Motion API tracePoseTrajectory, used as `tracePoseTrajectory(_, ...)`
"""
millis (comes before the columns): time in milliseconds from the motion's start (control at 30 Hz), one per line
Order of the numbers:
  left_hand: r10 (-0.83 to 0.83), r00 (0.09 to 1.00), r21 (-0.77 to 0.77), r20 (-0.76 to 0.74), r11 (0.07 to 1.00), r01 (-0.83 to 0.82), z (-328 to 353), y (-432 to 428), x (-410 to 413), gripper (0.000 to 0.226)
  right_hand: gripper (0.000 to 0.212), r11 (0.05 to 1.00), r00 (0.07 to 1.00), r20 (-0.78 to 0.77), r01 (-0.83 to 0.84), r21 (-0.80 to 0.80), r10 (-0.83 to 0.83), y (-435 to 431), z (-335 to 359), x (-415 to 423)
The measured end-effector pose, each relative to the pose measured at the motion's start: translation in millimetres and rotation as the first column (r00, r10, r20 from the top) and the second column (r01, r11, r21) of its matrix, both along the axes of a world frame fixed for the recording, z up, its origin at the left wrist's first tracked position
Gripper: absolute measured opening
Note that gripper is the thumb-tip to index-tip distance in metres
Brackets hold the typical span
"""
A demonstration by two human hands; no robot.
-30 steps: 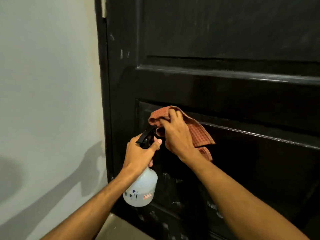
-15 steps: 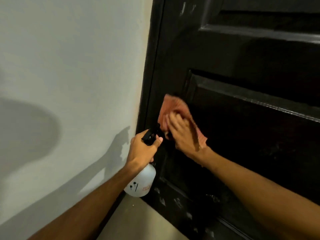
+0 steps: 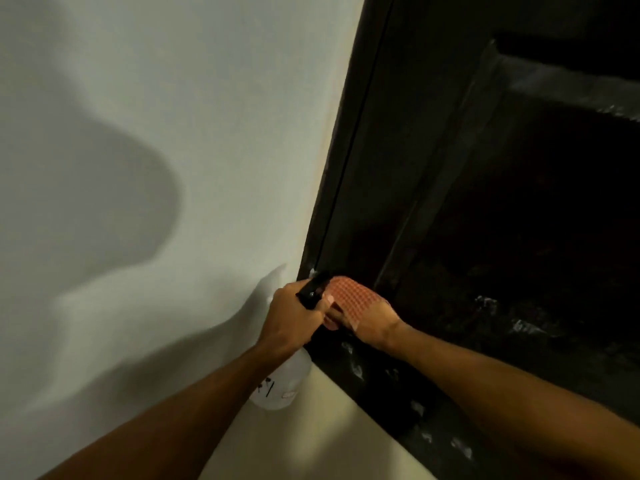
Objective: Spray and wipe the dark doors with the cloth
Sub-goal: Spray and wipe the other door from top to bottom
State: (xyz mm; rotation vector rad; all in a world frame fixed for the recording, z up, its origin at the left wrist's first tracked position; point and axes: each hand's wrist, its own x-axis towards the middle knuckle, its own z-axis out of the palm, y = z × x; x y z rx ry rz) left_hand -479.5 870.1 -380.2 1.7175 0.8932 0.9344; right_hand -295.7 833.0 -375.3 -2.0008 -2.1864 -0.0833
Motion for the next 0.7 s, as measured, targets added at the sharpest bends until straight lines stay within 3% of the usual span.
tracePoseTrajectory(100, -0.031, 0.999, -0.037, 0.017, 0.999, 0.031, -9.2, 4.8, -3.3, 0.009, 0.052, 0.985, 1.0, 0.005, 0.029, 0.168, -0.03, 12.9, 18.1, -8.8)
tracePoseTrajectory(167, -0.007, 1.0, -0.049, 0.025, 0.999, 0.008, -25.4, 4.5, -8.5, 0.01, 0.055, 0.987, 0.987, -0.093, 0.138, 0.087, -0.13, 28.3, -10.5, -3.0)
tracePoseTrajectory(300, -0.018, 1.0, -0.135, 0.024, 0.991, 0.021, -53.6, -3.9, -13.3, 0.01, 0.045, 0.993, 0.984, -0.177, 0.017, -0.116, -0.038, -3.2, -101.9, -19.2)
tracePoseTrajectory(400, 0.037, 0.997, -0.205, 0.065, 0.979, -0.023, -61.7, -0.2, -16.1, 0.011, 0.04, 0.955, 1.0, -0.012, -0.012, -0.296, 0.009, -22.5, -120.5, -12.5)
tracePoseTrajectory(567, -0.007, 0.996, -0.198, 0.084, 0.98, 0.024, -82.2, -0.5, -32.7, 0.015, 0.045, 0.998, 0.99, -0.122, 0.065, 0.004, -0.064, 9.9, -115.1, -20.8)
tracePoseTrajectory(633, -0.011, 0.997, -0.225, 0.072, 0.974, 0.027, -99.9, -6.4, -35.3, 0.015, 0.052, 0.997, 0.995, -0.068, 0.067, -0.031, -0.069, 8.1, -137.7, -16.2)
tracePoseTrajectory(700, -0.018, 0.999, -0.265, 0.027, 0.964, 0.024, -112.4, -14.6, -36.3, 0.019, 0.054, 0.976, 0.999, -0.034, 0.005, -0.217, -0.013, -13.2, -177.0, -5.2)
